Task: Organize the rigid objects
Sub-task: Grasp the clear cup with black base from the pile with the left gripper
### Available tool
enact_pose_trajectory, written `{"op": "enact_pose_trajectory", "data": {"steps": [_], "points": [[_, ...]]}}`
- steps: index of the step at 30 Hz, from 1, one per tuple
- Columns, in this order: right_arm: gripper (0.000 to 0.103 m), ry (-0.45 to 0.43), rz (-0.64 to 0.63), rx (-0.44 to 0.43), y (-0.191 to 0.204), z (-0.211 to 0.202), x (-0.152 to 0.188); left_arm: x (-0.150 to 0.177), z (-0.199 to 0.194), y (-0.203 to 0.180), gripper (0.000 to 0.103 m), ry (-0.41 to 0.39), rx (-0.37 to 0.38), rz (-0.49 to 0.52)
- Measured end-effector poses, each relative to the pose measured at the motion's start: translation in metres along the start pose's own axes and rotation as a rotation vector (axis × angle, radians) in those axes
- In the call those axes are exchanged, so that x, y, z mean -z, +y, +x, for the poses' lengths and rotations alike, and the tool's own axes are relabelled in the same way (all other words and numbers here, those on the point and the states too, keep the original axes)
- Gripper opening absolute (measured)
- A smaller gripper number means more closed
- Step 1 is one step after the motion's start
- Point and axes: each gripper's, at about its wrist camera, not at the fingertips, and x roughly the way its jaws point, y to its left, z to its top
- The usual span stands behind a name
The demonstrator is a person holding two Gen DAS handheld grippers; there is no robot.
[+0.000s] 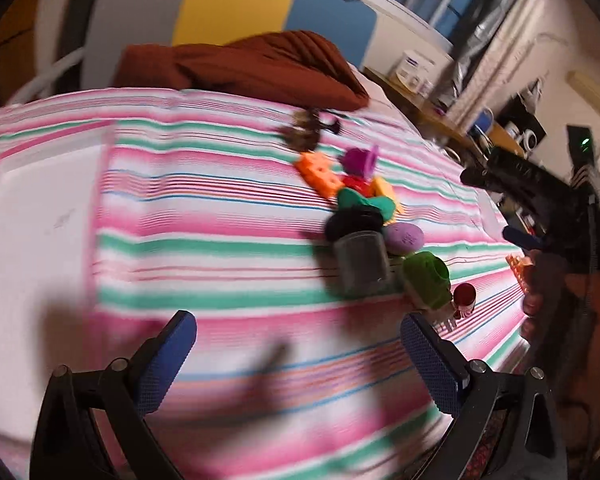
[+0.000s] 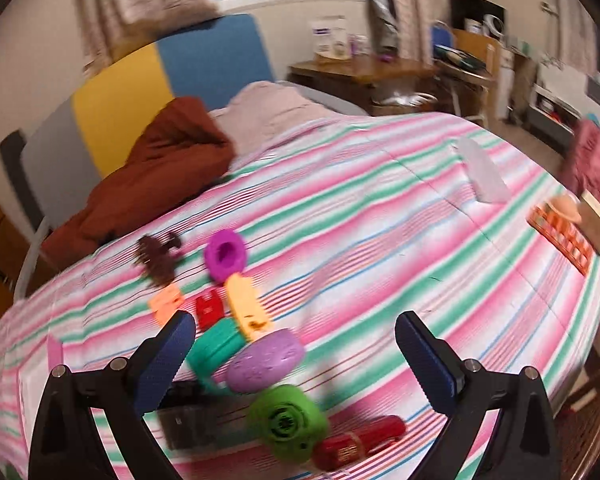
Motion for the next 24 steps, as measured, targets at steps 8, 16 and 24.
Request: {"op": "enact_pose_trajectory", "data": {"steps": [8, 16, 24], "points": [[0.102, 0.03, 0.031, 0.053, -0.019, 0.012, -0.008, -0.012, 0.054, -0.036, 0.102, 0.023, -0.032, 0.07], [0.101, 0.058, 0.022, 0.013, -0.013, 0.021, -0.008, -0.016, 0.084, -0.05, 0.065, 0.024, -0.052, 0.139], [0.097, 0.077, -0.045, -0.044, 0.007, 0.023, -0.002, -0.012, 0.074, -0.037, 0.043, 0.001, -0.046, 0.186]]}}
